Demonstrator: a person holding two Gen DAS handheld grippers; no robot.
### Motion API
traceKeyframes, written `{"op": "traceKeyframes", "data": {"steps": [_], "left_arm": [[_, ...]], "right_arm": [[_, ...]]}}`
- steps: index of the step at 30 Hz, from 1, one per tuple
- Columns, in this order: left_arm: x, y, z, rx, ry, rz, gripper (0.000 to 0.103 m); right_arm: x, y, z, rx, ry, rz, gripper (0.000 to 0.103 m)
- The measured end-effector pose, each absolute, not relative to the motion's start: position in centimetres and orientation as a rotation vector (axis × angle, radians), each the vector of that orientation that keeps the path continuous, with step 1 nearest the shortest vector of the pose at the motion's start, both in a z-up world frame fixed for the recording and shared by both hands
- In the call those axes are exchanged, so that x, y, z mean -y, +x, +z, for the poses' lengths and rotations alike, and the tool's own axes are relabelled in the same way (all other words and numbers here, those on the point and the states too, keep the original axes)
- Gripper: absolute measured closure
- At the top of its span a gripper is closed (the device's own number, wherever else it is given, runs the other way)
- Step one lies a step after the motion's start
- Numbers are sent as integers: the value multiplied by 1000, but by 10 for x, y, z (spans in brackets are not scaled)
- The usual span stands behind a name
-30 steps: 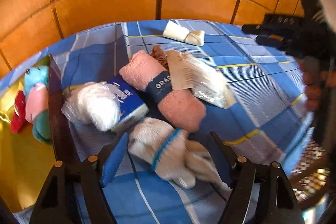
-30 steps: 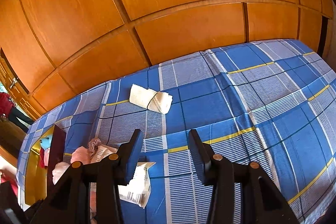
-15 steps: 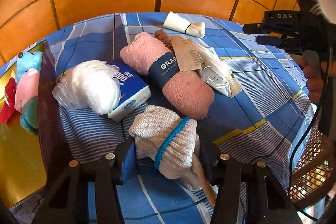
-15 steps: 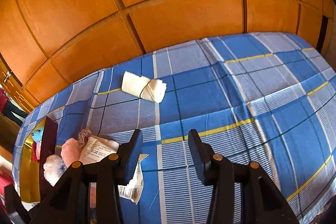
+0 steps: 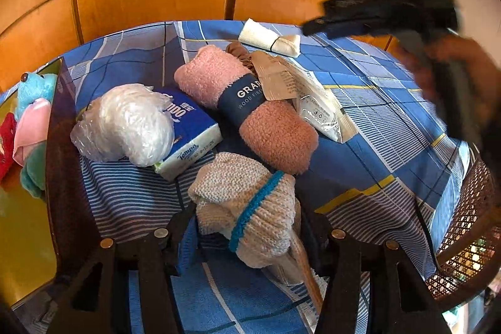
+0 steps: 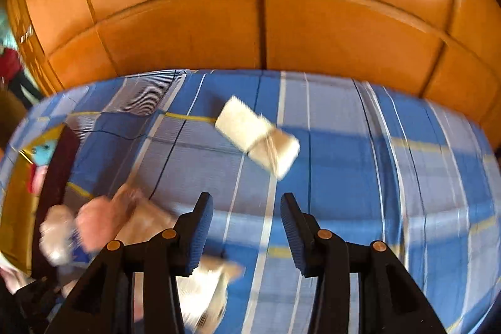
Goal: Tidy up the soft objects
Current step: 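Grasp the beige mesh cloth with the right tool, then grasp the white knit glove with the left tool while the right tool holds the beige cloth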
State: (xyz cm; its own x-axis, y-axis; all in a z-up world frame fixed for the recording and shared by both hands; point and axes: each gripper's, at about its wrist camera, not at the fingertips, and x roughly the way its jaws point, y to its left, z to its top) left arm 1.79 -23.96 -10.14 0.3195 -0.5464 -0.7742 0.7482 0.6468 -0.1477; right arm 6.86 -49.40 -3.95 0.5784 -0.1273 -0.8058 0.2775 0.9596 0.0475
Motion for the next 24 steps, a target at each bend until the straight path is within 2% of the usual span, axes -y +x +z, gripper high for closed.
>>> {"op": "traceKeyframes", "data": {"steps": [7,11,14,16,20,21,24], "left_arm": [[236,21,-102,-913,234,-877,47],[236,21,-102,-916,230,-883,47],[235,22,-102,-919,223,-885,47],[235,22,-102,-920,225,-885,46],[236,23,-102,-918,226,-880,46],[236,24,-103,-916,226,-878,46],[238,22,-103,-912,233,-875,46]], "right_arm": [[511,149,-59,-1033,45,-195,57],[509,178,-77,-1117,-19,-156,46],[509,190,-91,-1155,-86,-192,44],[509,187,-91,-1143,-87,-204,59],[506,170,-80,-1110,-110,-222,73],[505,163,-74,-1091,-112,-230,76],[504,136,-56,-1057,-95,-264,77]]}}
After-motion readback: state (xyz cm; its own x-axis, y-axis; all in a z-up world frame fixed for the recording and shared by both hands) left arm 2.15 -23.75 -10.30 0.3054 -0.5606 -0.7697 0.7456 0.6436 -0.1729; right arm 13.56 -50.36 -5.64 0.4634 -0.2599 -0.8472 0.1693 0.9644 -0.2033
